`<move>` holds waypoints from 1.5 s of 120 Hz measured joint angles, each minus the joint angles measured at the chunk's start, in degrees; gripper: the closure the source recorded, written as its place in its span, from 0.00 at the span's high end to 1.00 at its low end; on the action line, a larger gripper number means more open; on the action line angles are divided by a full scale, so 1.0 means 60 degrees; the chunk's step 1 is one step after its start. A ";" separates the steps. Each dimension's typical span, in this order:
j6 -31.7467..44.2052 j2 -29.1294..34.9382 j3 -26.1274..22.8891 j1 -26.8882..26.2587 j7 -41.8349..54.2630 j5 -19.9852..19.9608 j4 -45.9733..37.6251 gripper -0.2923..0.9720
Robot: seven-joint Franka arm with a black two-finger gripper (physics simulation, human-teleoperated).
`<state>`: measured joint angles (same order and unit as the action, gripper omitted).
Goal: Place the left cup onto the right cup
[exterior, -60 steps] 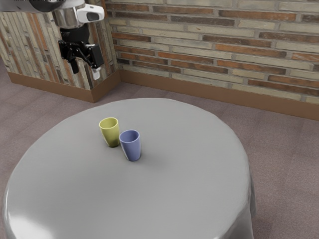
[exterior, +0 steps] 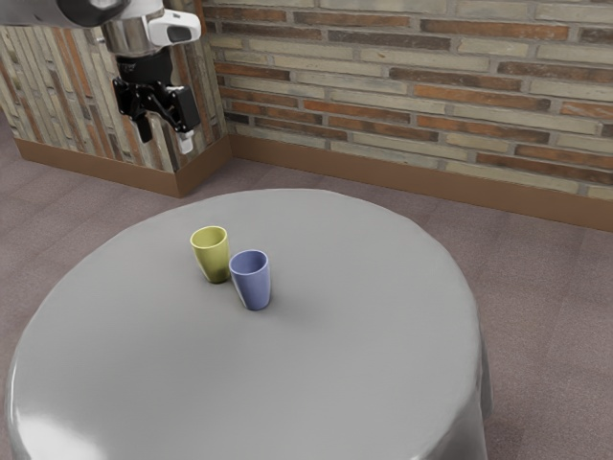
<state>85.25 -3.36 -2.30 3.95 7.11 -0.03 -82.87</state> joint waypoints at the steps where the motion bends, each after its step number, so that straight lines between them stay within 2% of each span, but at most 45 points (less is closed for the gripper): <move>1: 0.0008 -0.0005 0.0002 0.0001 0.0001 0.0015 -0.0001 0.77; 31: 0.0242 -0.0033 0.0287 -0.0010 0.0031 0.0258 -0.0297 0.77; 95: 0.1132 -0.0410 0.1357 0.0080 0.0124 0.0265 -0.1236 0.77; 180: 0.2232 -0.1543 0.1452 0.0432 0.0302 0.0189 -0.1266 0.77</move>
<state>98.64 -12.61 6.42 6.54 8.92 1.11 -90.47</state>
